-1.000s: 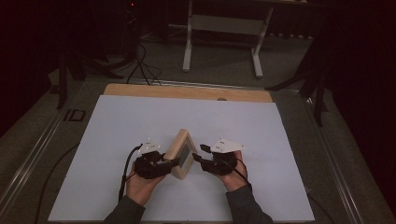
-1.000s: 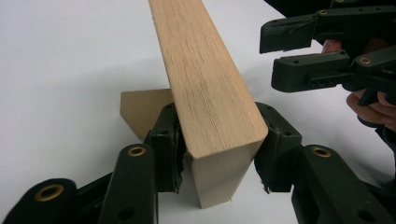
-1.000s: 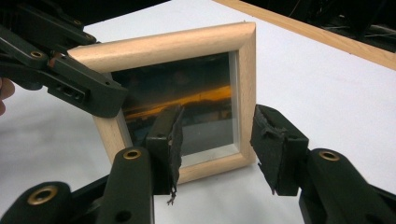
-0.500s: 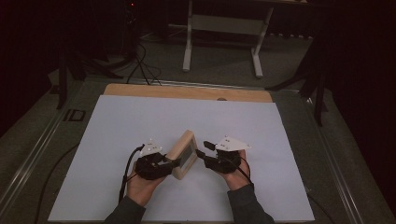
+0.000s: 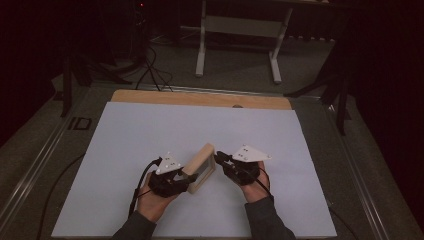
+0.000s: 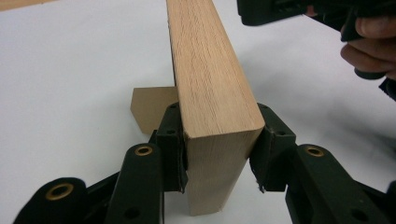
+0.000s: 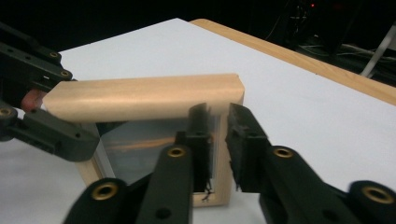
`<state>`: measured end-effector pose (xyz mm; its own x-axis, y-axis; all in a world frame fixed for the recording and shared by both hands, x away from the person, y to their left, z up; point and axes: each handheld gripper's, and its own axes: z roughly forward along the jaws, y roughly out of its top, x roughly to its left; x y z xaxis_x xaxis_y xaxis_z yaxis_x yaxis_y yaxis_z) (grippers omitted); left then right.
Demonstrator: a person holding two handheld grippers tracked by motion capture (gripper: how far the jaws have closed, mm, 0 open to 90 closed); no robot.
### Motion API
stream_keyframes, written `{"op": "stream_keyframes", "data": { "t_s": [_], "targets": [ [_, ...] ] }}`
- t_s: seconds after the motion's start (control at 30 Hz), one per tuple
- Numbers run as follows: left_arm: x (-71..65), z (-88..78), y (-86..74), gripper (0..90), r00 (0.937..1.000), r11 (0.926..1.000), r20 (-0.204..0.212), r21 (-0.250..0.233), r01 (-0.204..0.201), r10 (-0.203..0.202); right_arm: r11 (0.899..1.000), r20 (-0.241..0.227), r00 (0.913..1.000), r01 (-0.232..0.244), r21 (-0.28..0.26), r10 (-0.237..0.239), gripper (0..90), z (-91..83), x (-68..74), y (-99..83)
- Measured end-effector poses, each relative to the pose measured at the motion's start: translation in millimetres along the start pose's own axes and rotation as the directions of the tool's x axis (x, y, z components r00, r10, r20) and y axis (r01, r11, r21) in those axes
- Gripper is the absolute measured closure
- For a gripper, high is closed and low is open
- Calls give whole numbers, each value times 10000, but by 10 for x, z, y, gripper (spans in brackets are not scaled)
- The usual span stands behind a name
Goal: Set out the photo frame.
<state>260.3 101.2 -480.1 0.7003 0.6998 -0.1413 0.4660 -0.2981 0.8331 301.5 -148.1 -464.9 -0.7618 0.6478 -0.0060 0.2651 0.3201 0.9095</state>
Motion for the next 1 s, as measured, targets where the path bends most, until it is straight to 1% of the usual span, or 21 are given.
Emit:
{"op": "stream_keyframes", "data": {
  "t_s": [0.2,0.3,0.37,0.5,0.7,0.9,1.0],
  "targets": [
    [-11,1,-5,606,9996,9996,78,-29,-278,278,9999,164,9999,28,-141,-25,874,-29,-16,12],
    [-24,1,-9,607,9989,9989,94,-59,-457,458,9997,288,9996,-8,-245,15,886,-40,-32,14],
    [-38,2,-10,607,9978,9979,89,-57,-652,653,9995,373,9993,-36,-325,48,891,-53,-40,17],
    [-68,9,-13,607,9956,9958,188,-94,-913,915,9989,470,9988,-102,-455,124,893,-73,-56,25],
    [-114,21,-19,607,9902,9910,405,-143,-1331,1336,9982,590,9981,-155,-575,189,894,-91,-67,29],
    [-153,32,-28,607,9861,9878,588,-170,-1546,1554,9979,657,9975,-222,-615,263,895,-104,-83,30],
    [-186,37,-37,606,9814,9837,684,-187,-1786,1795,9979,670,9974,-236,-606,277,895,-101,-87,30]
  ]
}}
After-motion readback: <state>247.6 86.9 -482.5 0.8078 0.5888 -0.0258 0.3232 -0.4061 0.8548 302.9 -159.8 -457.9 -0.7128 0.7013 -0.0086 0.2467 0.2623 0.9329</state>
